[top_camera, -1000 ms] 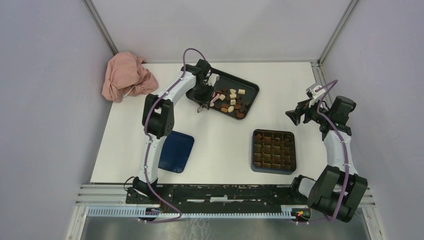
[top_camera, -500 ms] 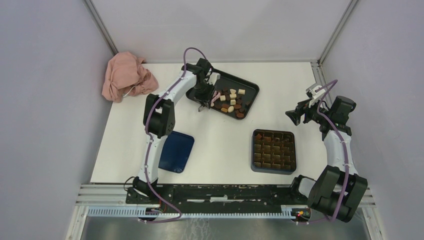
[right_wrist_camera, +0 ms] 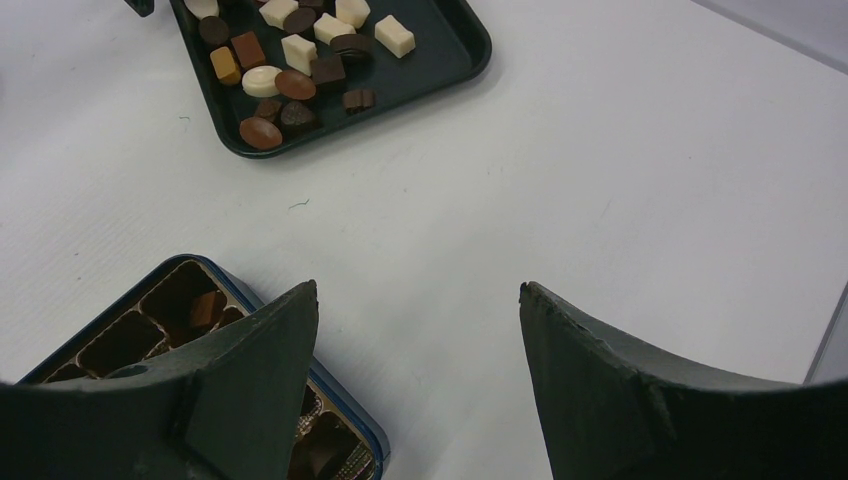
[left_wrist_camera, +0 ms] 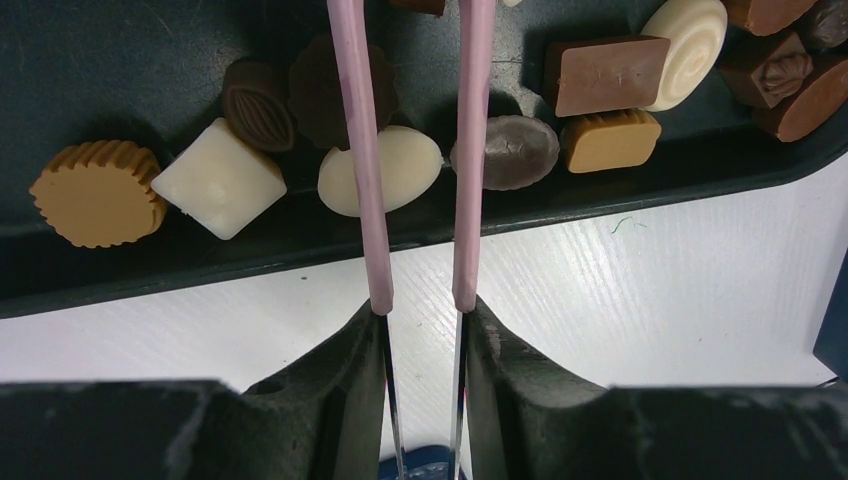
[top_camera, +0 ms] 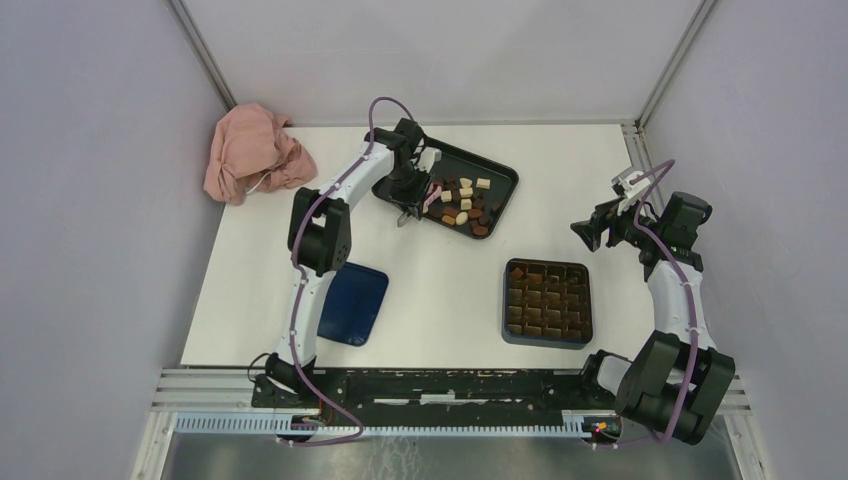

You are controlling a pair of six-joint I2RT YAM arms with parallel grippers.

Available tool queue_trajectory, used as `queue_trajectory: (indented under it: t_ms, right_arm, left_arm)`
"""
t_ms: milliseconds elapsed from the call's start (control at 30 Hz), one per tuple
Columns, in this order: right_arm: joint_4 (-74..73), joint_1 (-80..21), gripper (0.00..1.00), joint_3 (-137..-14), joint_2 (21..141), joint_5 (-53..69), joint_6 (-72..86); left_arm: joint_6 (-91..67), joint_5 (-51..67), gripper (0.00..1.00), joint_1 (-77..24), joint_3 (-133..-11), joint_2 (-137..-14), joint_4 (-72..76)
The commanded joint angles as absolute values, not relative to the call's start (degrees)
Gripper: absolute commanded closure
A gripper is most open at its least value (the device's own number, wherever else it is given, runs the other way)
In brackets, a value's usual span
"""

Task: Pack the chocolate
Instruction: Pick up the fake chocolate from the plate.

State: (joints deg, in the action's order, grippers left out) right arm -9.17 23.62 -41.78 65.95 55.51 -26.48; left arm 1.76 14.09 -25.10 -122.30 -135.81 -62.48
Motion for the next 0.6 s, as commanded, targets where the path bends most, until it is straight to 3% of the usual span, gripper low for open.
queue_trajectory:
  t_ms: [0,167,567]
  right_arm:
    - [-8.87,23.47,0.21,-44.21,65.65,56.95,-27.42]
    - [-9.05,23.47,0.21,-44.3,65.61,56.95,-27.59]
    - [-9.23,23.47,0.21,-44.38,65.31,56.95,-27.69]
  left_arm:
    - [1.49,15.64,0.65,-25.32,-124.46,-136.08,-62.99]
    - [1.15,15.64,0.79,-25.34,-124.38,-135.01,-62.93]
    - [0.18,14.78,0.91,-25.16,-118.02,-127.06,-58.28]
